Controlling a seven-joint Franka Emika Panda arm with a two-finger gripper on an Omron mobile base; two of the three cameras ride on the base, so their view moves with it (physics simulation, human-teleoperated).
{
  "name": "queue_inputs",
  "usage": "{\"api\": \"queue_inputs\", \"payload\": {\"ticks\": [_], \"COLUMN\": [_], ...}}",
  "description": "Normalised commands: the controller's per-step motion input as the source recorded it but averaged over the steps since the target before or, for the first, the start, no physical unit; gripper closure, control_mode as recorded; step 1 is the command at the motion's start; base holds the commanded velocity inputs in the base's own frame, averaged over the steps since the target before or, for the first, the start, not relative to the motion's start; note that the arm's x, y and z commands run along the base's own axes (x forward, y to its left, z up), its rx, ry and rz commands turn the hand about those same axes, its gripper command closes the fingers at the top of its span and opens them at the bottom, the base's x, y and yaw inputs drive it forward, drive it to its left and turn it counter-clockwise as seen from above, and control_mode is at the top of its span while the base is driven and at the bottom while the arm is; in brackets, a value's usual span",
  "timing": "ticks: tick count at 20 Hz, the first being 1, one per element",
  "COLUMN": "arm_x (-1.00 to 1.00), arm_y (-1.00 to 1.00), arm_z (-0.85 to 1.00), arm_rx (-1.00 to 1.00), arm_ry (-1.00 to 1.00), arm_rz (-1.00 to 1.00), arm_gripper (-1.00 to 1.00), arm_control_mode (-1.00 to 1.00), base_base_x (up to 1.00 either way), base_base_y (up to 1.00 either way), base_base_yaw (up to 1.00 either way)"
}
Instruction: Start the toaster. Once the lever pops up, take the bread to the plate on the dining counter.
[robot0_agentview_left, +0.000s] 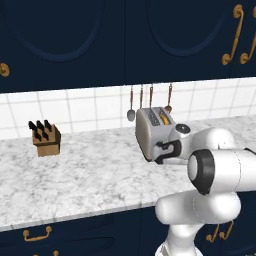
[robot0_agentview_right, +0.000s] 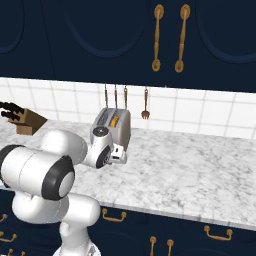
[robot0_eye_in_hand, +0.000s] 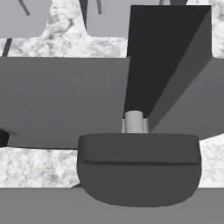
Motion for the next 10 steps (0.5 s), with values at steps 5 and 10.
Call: {"api": "queue_inputs", "payload": {"ticks": [5, 10], "arm_x": [-0.28, -0.76], "arm_y": [0.00, 0.00], "arm_z": [0.18, 0.81], "arm_rx": [0.00, 0.00], "arm_ry": [0.00, 0.00], "arm_rz": [0.00, 0.00], "arm_gripper": [1.00, 1.00], "arm_control_mode": [-1.00, -1.00], "base_base_x": [0.00, 0.00], "base_base_y": [0.00, 0.00], "base_base_yaw": [0.00, 0.00]}}
